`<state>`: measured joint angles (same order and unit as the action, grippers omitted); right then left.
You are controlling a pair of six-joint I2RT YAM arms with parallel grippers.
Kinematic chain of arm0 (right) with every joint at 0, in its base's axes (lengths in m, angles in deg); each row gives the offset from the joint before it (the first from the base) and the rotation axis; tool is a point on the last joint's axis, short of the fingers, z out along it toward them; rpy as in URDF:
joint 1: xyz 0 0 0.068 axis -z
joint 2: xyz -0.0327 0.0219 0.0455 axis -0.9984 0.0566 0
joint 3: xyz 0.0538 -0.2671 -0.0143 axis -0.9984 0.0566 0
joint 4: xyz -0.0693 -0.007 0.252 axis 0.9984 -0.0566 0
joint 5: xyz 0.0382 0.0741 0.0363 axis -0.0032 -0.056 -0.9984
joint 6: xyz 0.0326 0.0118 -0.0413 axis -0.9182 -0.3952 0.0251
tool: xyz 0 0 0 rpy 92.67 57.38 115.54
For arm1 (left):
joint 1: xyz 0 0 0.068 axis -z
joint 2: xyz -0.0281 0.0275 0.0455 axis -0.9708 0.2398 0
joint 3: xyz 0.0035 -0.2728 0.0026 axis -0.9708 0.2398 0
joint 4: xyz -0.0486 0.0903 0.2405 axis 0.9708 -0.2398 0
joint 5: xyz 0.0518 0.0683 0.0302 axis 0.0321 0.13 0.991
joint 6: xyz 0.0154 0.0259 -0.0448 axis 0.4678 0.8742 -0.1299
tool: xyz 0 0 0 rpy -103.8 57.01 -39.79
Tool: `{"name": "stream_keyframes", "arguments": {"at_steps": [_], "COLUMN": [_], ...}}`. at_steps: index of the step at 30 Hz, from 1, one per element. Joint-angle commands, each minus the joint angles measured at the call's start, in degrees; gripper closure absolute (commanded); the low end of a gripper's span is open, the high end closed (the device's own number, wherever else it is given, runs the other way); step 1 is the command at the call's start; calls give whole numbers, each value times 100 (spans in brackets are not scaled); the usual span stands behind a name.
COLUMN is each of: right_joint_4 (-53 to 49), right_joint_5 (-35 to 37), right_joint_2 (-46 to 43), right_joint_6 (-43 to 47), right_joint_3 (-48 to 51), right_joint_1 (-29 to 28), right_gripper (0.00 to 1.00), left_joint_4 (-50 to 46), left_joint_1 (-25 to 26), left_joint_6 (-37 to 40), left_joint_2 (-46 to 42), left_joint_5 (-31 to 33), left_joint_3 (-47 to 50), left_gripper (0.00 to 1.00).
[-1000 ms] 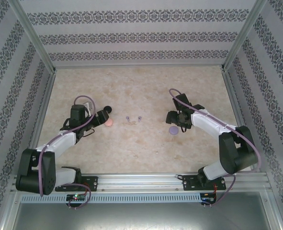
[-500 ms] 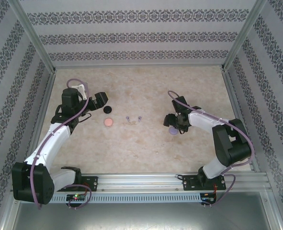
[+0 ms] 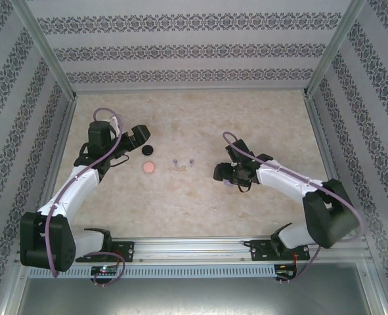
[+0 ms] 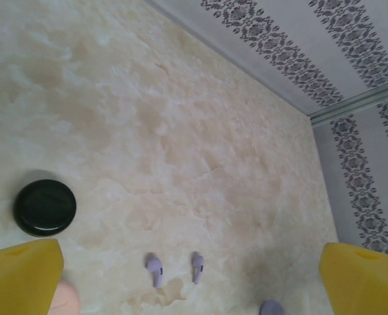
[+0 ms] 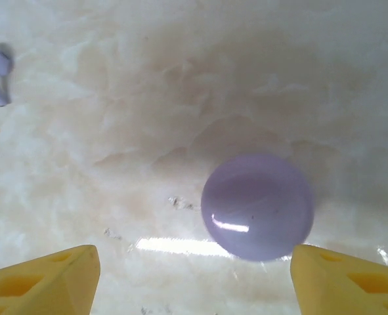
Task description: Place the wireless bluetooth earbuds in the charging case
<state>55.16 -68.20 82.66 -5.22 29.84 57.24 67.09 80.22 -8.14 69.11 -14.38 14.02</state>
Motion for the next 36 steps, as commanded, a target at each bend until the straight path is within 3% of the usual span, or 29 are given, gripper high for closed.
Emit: {"name": "stream_keyframes", "arguments": {"at_steps": [1, 6, 14, 36], "right_joint_4": [-649, -1109, -1453, -1479], "right_joint_5": [707, 1078, 892, 692], "right_joint_2": [-366, 133, 1336, 2318], "right_joint_6": [-116, 366, 1494, 2076], "right_joint_3": [-124, -732, -1459, -1651], "right_joint_1": [6, -10, -105, -133], "right_gripper": [23, 23, 23, 32], "left_joint_4": [398, 278, -46, -207], "left_joint_1": [-45, -34, 35, 354], "left_joint_6": [-349, -231, 203, 464], "left_joint_2": [9, -75, -152, -68], "left_joint_5": [-204, -161, -339, -522], "left_joint_3": [-35, -196, -573, -988], "left_gripper": [0, 0, 0, 0]}}
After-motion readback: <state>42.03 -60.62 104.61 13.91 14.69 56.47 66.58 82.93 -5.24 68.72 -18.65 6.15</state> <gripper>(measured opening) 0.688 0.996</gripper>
